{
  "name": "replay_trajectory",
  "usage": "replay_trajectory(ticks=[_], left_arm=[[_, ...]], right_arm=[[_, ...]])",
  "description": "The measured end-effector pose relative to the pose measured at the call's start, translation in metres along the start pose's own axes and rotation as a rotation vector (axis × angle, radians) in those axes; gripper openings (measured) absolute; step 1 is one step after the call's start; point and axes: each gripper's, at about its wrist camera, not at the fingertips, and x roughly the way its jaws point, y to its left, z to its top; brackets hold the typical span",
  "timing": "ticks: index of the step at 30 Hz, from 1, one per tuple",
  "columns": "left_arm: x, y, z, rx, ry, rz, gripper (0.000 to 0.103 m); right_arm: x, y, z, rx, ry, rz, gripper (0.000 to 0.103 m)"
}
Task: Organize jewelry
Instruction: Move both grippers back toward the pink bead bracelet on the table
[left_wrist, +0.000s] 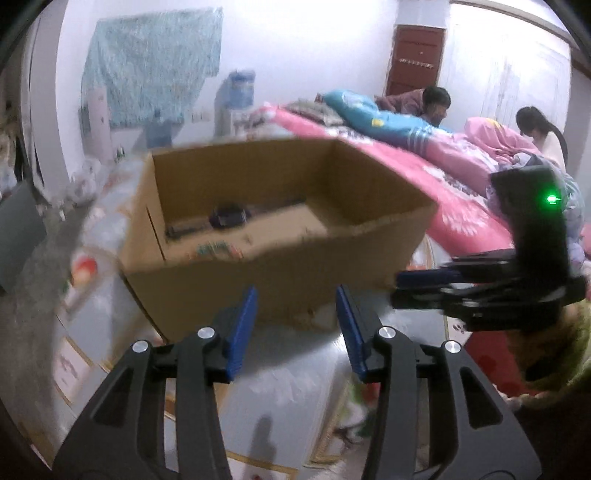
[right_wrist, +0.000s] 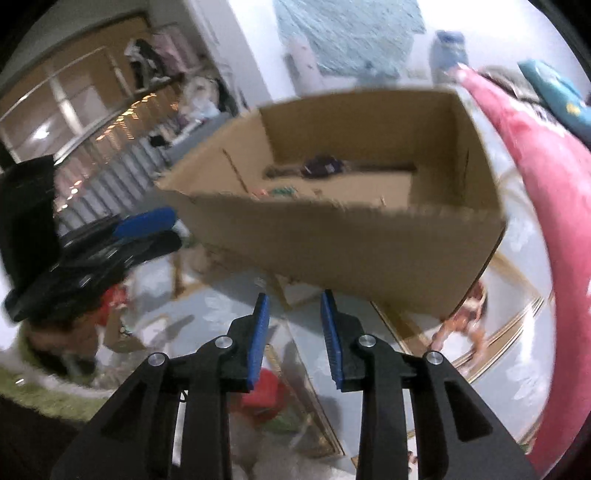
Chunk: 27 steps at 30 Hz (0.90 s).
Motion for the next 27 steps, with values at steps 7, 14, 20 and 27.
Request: replay_trajectory(ticks=[7, 14, 20, 27], left_arm=[[0.027, -0.003, -0.025, -0.008, 0.067, 0.035, 0.042], [0.039, -0.008, -0.035, 0.047, 0.096, 0.063, 0.042], [0.045, -0.009, -0.034, 0.054, 0.102, 0.061, 0.042], [0.057, -0.017, -0.03, 0.082, 0.105, 0.038, 0.039]], right_arm=[[0.04, 0.01, -0.001, -0.093, -0.005, -0.14, 0.028], [0.056, 0.017, -0.004, -0.123, 0.006, -0.195, 0.015], [0.059, 0.022, -0.004, -0.13, 0.026, -0.186, 0.005], [0.051, 0.004, -0.007, -0.017, 0.056, -0.103, 0.003]])
